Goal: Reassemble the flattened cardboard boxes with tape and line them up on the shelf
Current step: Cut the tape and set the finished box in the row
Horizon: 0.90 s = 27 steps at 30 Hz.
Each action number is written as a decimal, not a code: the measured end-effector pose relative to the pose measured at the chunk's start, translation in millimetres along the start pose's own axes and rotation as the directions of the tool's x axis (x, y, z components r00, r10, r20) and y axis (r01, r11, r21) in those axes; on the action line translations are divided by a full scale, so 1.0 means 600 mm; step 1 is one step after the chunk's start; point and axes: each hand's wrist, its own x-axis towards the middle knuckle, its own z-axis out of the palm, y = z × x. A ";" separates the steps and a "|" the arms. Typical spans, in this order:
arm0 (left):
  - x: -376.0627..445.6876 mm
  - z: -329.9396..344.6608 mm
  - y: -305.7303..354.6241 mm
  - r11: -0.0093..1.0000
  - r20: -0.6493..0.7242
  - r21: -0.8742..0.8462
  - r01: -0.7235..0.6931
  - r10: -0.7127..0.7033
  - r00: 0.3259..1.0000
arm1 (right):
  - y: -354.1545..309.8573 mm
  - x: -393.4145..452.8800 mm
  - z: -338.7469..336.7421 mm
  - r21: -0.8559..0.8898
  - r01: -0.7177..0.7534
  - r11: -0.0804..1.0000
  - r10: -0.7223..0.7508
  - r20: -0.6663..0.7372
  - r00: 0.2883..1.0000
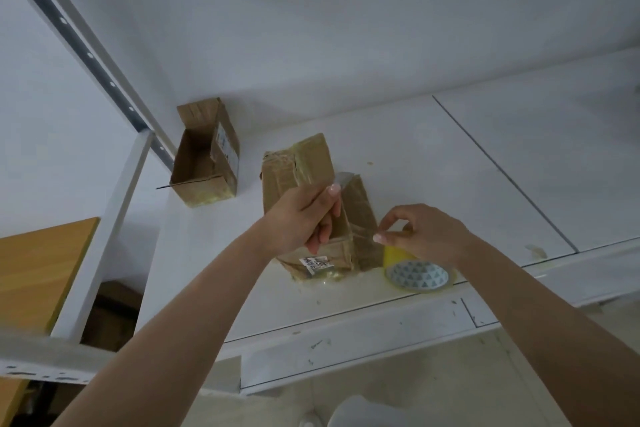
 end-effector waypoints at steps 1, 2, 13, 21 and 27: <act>0.000 0.000 0.002 1.000 0.013 0.008 0.001 -0.002 1.000 | 0.004 0.001 0.002 0.002 0.004 1.000 -0.004 -0.001 1.000; 0.000 0.000 0.005 1.000 0.037 0.022 0.003 -0.004 0.999 | 0.008 0.001 0.004 0.013 0.024 1.000 -0.024 -0.012 1.000; 0.017 0.014 0.094 0.570 0.320 0.809 -0.145 -0.219 0.922 | 0.026 -0.030 -0.010 0.302 0.193 0.934 -0.144 -0.179 0.973; 0.034 0.054 0.112 0.363 0.212 0.927 -0.100 -0.284 0.935 | 0.021 -0.052 -0.005 0.381 0.184 0.906 -0.086 -0.260 0.962; 0.026 0.014 0.087 0.785 0.259 0.619 0.015 -0.222 0.940 | 0.032 -0.050 0.019 0.580 0.053 0.813 0.048 -0.158 0.986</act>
